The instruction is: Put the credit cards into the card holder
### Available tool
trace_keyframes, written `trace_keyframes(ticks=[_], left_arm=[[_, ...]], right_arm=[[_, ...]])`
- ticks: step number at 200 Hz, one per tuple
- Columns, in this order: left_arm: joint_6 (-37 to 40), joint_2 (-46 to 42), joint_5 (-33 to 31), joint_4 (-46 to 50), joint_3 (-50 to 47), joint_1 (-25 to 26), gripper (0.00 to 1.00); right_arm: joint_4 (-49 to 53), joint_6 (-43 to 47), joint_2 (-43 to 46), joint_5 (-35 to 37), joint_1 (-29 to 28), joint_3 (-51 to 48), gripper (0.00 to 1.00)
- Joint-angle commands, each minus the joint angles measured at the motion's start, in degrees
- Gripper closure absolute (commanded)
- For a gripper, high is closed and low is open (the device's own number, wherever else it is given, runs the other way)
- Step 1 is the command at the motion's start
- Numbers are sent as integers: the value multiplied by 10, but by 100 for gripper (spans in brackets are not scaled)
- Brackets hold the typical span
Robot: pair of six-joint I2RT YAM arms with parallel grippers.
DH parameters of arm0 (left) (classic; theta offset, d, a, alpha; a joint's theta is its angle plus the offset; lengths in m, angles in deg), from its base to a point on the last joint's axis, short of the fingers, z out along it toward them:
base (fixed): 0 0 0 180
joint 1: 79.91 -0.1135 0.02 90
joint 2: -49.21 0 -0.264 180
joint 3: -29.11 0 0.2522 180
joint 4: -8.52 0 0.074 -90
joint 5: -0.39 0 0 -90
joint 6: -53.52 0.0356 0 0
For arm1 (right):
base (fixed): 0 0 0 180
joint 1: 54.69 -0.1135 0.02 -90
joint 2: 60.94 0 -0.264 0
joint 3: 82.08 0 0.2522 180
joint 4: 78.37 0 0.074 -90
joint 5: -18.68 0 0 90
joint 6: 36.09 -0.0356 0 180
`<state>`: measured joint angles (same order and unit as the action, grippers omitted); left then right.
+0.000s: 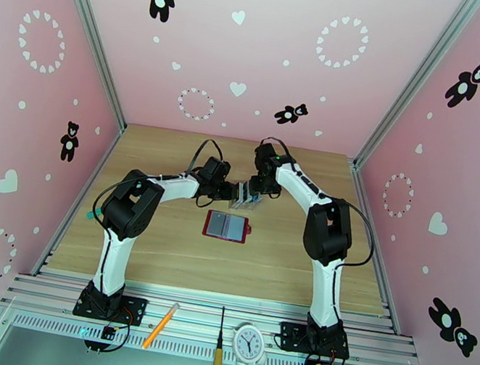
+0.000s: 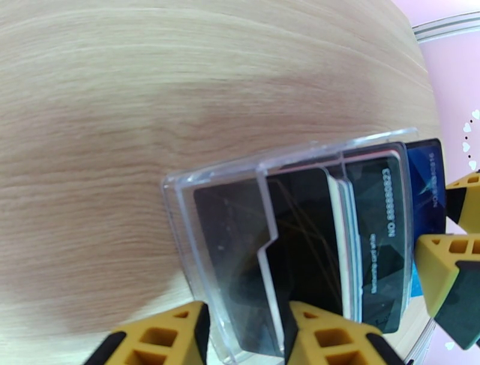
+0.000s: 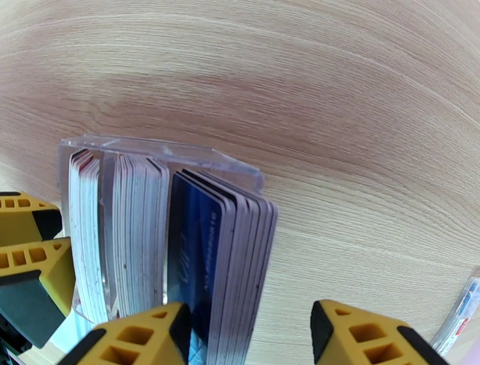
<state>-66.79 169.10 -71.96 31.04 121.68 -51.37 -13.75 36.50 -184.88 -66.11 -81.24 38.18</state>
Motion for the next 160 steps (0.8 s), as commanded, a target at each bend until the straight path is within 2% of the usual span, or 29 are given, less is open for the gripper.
trace_keyframes(ticks=[1,99,160], left_arm=[[-5,10,-4,34,-10,-9,60],[-4,12,-2,39,-7,-9,60],[-4,12,-1,40,-7,-9,60]], right_arm=[[13,3,29,25,11,16,45],[17,-2,32,3,11,34,49],[21,-3,32,-19,11,34,60]])
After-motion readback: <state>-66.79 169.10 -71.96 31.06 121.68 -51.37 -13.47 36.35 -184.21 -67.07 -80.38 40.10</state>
